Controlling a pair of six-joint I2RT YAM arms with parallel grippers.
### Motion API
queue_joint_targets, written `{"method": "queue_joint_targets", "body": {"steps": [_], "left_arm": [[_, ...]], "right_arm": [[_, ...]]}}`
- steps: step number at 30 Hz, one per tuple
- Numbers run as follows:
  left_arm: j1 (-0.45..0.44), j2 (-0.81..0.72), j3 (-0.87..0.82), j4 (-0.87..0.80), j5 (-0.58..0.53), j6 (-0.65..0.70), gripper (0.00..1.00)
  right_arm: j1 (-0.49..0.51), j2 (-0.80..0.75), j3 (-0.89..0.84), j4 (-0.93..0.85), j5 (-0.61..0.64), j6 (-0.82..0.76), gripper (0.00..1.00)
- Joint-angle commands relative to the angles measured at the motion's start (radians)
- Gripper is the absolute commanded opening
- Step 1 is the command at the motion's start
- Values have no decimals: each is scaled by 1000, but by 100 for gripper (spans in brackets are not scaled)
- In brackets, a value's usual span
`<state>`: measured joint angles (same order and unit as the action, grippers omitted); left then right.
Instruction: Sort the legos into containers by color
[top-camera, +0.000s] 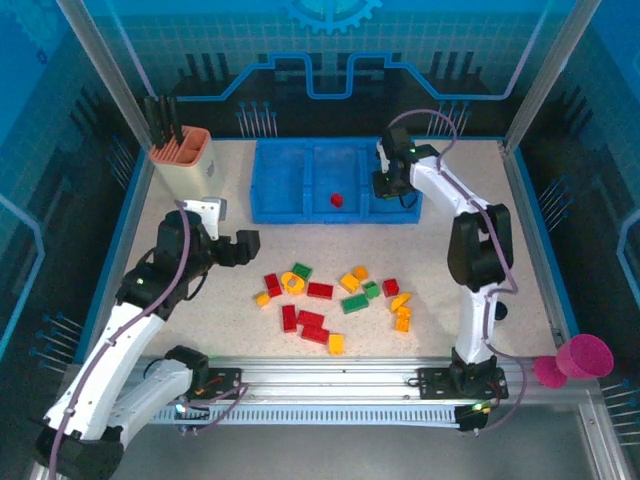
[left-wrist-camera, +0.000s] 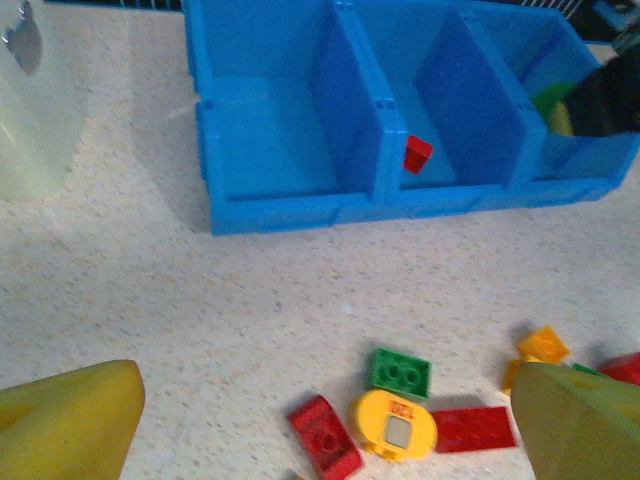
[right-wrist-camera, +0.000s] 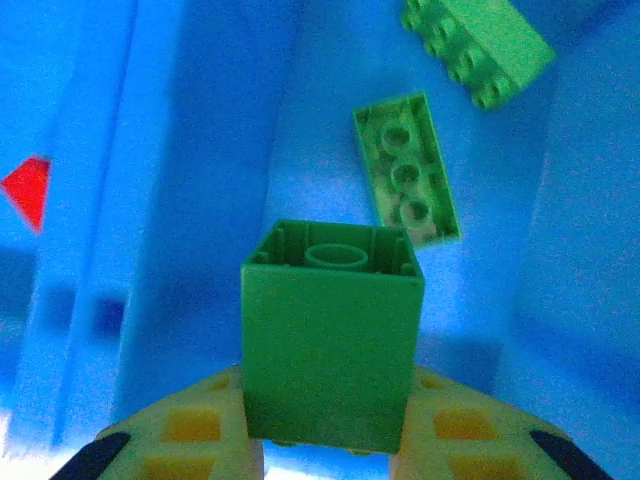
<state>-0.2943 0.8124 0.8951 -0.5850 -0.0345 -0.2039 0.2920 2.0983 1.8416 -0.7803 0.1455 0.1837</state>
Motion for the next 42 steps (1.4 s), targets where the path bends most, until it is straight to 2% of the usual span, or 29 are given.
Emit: {"method": "queue_joint_targets", "body": {"steps": [1, 4, 8, 12, 16, 21, 26, 35, 42], "left_arm": [[-42, 25, 30, -152, 89, -126, 90], [-147, -1, -19, -158, 100, -233, 89], [-319, -67, -107, -161, 44, -366, 90], [-502, -64, -147, -201, -31, -534, 90], [-699, 29, -138, -196, -125, -656, 90], [-858, 233, -108, -131, -162, -761, 89], [-928, 420, -46, -68, -147, -824, 85], [-959, 581, 34, -38, -111, -891, 82], [-971, 682, 108, -105, -106, -944, 81]], "right_arm": [[-11, 80, 146, -75, 15, -73, 22], [-15, 130, 202, -94, 52, -98, 23], [-33, 176, 242, -112, 82, -119, 23], [-54, 199, 246, -107, 64, -125, 25], [-56, 200, 248, -102, 66, -139, 31], [-56, 176, 233, -89, 54, -159, 39], [-55, 138, 209, -74, 33, -173, 50], [-56, 47, 141, -29, -42, -182, 52], [-56, 1, 116, -7, -69, -193, 53]]}}
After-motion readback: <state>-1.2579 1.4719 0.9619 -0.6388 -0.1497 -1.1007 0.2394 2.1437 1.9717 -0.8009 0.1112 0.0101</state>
